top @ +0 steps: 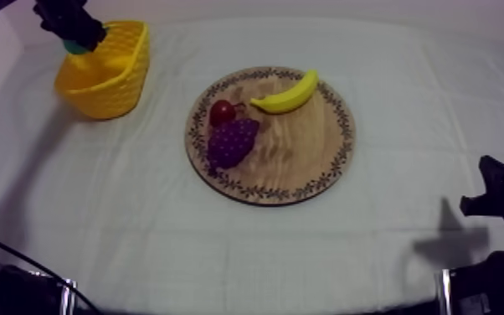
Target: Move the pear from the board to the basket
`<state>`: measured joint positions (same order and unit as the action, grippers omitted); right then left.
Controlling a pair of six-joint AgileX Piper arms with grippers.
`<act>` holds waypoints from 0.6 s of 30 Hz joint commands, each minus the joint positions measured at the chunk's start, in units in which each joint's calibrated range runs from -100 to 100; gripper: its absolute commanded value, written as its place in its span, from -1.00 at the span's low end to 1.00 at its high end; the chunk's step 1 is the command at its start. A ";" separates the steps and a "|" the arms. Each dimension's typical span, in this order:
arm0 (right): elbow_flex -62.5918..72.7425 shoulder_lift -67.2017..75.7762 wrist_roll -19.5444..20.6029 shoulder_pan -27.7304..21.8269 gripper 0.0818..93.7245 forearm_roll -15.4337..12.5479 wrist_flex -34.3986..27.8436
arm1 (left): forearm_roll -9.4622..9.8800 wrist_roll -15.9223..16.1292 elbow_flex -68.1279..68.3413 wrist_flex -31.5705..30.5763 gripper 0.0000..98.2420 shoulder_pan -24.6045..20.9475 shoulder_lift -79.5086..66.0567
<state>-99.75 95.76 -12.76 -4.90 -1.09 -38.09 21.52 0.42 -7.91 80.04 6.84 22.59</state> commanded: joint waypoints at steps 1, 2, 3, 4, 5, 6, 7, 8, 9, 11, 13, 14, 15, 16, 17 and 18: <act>-0.03 -0.01 -0.01 0.00 -0.99 -0.01 0.02 | -0.78 0.39 -1.67 -0.66 0.38 -0.47 4.49; -0.03 -0.01 -0.01 0.00 -0.99 -0.01 0.02 | -1.19 0.64 -2.24 -1.17 0.39 -0.72 6.05; -0.03 -0.01 -0.01 0.00 -0.99 -0.01 0.02 | -1.61 0.90 -2.81 -1.71 0.39 -0.94 7.55; -0.03 -0.01 -0.01 0.00 -0.99 -0.01 0.02 | -2.03 1.14 -3.31 -2.25 0.39 -1.12 8.99; -0.03 -0.01 -0.01 0.00 -0.99 -0.01 0.02 | -2.39 1.34 -3.79 -2.77 0.40 -1.24 10.34; -0.03 -0.01 -0.01 0.00 -0.99 -0.01 0.02 | -2.73 1.53 -4.27 -3.29 0.40 -1.32 11.59; -0.03 -0.01 -0.01 0.00 -0.99 -0.01 0.02 | -3.06 1.70 -4.73 -3.79 0.40 -1.36 12.72; -0.03 -0.01 -0.01 0.00 -0.99 -0.01 0.02 | -3.36 1.82 -5.16 -4.27 0.40 -1.37 13.72; -0.03 -0.01 -0.01 0.00 -0.99 -0.01 0.02 | -3.64 1.90 -5.56 -4.67 0.40 -1.37 14.58; -0.03 -0.01 -0.01 0.00 -0.99 -0.01 0.02 | -4.23 2.05 -6.18 -5.46 0.40 -1.38 15.85; -0.03 -0.01 -0.01 0.00 -0.99 -0.01 0.02 | -4.72 2.11 -6.50 -6.11 0.40 -1.38 16.62; -0.03 -0.01 -0.01 0.00 -0.99 -0.01 0.02 | -4.92 2.11 -6.53 -6.37 0.40 -1.38 16.81; -0.03 -0.01 -0.01 0.00 -0.99 -0.01 0.02 | -5.07 2.09 -6.52 -6.58 0.41 -1.38 16.89; -0.03 -0.01 -0.01 0.00 -0.99 -0.01 0.02 | -5.18 2.06 -6.41 -6.78 0.41 -1.38 16.85; -0.03 -0.01 -0.01 0.00 -0.99 -0.01 0.02 | -5.26 2.00 -6.23 -6.97 0.41 -1.38 16.66; -0.03 -0.01 -0.01 0.00 -0.99 -0.01 0.02 | -5.31 1.93 -5.97 -7.17 0.41 -1.38 16.33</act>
<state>-99.75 95.76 -12.76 -4.90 -1.09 -38.09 16.29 2.38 -14.08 72.85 5.48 39.18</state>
